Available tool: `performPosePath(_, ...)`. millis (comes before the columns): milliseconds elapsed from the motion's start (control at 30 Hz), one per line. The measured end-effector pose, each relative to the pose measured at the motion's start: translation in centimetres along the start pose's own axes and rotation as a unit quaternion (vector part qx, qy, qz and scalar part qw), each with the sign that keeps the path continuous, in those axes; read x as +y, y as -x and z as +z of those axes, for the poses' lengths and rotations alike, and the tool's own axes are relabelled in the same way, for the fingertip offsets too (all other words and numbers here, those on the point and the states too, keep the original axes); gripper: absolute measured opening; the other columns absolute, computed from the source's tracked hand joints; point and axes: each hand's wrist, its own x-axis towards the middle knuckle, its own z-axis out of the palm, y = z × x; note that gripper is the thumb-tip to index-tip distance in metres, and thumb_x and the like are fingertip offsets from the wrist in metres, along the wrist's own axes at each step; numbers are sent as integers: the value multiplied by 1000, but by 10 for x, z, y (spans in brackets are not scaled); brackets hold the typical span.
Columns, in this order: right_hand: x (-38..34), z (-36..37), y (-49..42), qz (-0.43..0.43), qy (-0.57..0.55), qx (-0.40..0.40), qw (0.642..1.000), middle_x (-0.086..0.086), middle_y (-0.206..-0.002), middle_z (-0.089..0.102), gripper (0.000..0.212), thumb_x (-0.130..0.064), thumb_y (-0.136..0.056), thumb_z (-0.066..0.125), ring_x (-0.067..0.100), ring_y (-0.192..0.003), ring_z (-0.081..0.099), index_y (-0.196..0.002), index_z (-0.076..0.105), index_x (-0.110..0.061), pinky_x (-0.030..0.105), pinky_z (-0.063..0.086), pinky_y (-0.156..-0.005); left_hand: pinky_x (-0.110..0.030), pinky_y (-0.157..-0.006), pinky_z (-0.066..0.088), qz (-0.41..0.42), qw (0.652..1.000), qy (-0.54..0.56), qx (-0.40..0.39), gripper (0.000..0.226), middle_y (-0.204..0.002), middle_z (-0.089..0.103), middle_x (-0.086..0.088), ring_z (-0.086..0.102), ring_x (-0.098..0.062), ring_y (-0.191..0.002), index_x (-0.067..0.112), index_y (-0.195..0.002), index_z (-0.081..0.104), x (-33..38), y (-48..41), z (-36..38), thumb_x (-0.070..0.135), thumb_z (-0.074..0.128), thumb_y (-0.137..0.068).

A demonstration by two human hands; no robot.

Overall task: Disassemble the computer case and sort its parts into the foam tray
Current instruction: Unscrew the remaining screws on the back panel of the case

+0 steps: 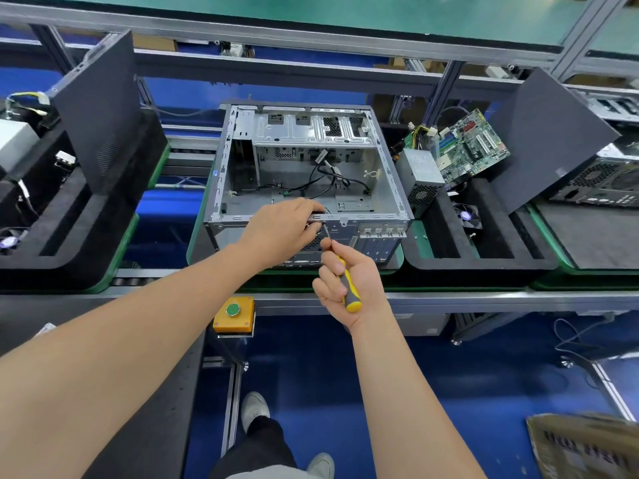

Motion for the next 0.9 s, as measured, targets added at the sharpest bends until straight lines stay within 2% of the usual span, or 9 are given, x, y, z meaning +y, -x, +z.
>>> performPosePath(100,0,3,3,-81,257,81,959,3,-60,50,26,-21,-110,45,18,-36,39,-106,66,-7,27,35,-38,-34,-71,44,4,1000,-7,5,37,-130,65,2,64,-20,-110,22,-137,55,-1,0,2,37,45,-105)
performPosePath(167,0,8,6,-138,448,134,873,2,-60,56,27,-24,-109,45,20,-41,45,-101,68,-13,30,42,-43,-31,-69,40,8,1000,-10,7,37,-130,66,3,65,-20,-109,21,-136,56,-2,0,3,37,45,-105)
performPosePath(200,0,13,7,-163,551,171,800,0,-61,58,26,-27,-107,45,21,-48,51,-96,67,-17,33,44,-47,-31,-69,39,8,1000,-10,6,37,-129,66,3,65,-19,-109,21,-136,56,-2,0,3,37,45,-105)
performPosePath(300,7,24,6,-190,794,286,501,-3,-73,57,20,-32,-108,43,26,-69,53,-91,49,-21,36,34,-57,-31,-70,42,2,1000,-6,5,37,-129,66,4,64,-19,-109,22,-136,55,-2,0,4,38,45,-105)
performPosePath(367,16,30,2,-209,812,323,438,-2,-75,50,16,-32,-109,43,27,-68,50,-95,45,-23,35,30,-59,-30,-69,39,2,1000,-6,5,36,-128,66,4,65,-19,-108,22,-136,56,-3,0,4,37,46,-104)
performPosePath(533,14,21,0,-225,753,326,526,-3,-78,62,22,-37,-107,46,24,-71,55,-89,55,-27,36,36,-61,-35,-72,46,4,1000,-1,0,37,-128,66,1,64,-21,-109,20,-136,56,-2,1,2,36,46,-104)
performPosePath(633,8,17,4,-199,642,235,703,2,-72,68,21,-37,-107,46,24,-55,71,-100,63,-27,38,57,-60,-38,-77,50,2,1000,-3,-5,38,-131,65,1,64,-22,-111,20,-137,55,-1,1,1,37,45,-105)
performPosePath(700,7,13,4,-164,543,200,799,7,-69,65,21,-35,-107,48,23,-45,67,-108,67,-26,36,56,-49,-38,-79,50,4,1000,-3,-8,39,-132,64,2,63,-21,-112,20,-138,54,-1,1,0,38,44,-105)
performPosePath(900,-7,11,4,-2,244,157,957,7,-68,58,32,-28,-104,51,16,-45,42,-99,72,-5,25,32,-39,-36,-75,47,2,1000,-1,-8,38,-131,64,3,63,-20,-111,23,-138,54,-1,1,0,39,44,-105)
